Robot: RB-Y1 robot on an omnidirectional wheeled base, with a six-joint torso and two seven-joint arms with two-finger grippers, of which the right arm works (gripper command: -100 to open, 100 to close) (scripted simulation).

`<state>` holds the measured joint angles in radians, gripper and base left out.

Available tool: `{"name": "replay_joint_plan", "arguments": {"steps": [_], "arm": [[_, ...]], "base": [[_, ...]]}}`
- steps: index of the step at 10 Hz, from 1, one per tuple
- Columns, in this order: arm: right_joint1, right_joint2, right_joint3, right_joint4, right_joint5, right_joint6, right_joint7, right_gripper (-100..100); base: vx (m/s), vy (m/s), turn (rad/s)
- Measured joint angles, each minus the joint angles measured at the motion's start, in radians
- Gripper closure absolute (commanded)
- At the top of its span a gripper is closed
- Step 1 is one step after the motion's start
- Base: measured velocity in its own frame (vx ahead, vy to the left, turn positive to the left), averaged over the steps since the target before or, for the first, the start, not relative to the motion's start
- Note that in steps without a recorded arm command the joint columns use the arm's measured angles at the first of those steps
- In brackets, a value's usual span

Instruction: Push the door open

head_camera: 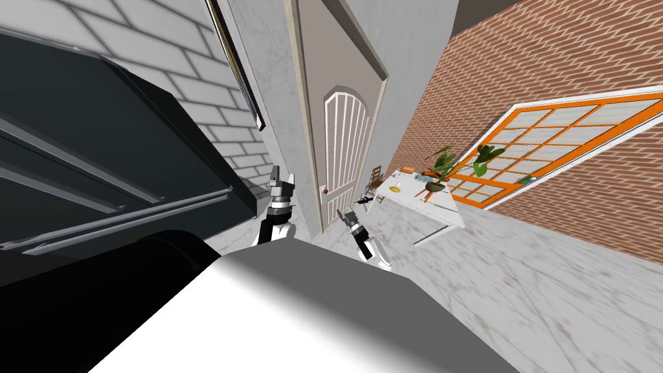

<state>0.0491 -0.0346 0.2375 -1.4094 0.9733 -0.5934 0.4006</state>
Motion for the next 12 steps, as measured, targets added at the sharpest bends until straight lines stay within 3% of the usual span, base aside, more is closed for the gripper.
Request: {"name": "replay_joint_plan", "arguments": {"steps": [6, 10, 11, 12], "arm": [[-0.057, 0.041, 0.036, 0.107, 0.109, -0.008, 0.069, -100], [-0.089, 0.075, 0.055, 0.176, 0.174, -0.019, 0.117, -100], [-0.089, 0.077, 0.055, 0.177, 0.176, -0.02, 0.12, -100], [-0.094, 0.064, 0.053, 0.18, 0.16, -0.018, 0.121, -100]], "base": [[0.138, -0.066, 0.101], [0.166, -0.002, 0.083], [-0.023, -0.054, 0.086], [-0.085, -0.122, 0.157]]}}
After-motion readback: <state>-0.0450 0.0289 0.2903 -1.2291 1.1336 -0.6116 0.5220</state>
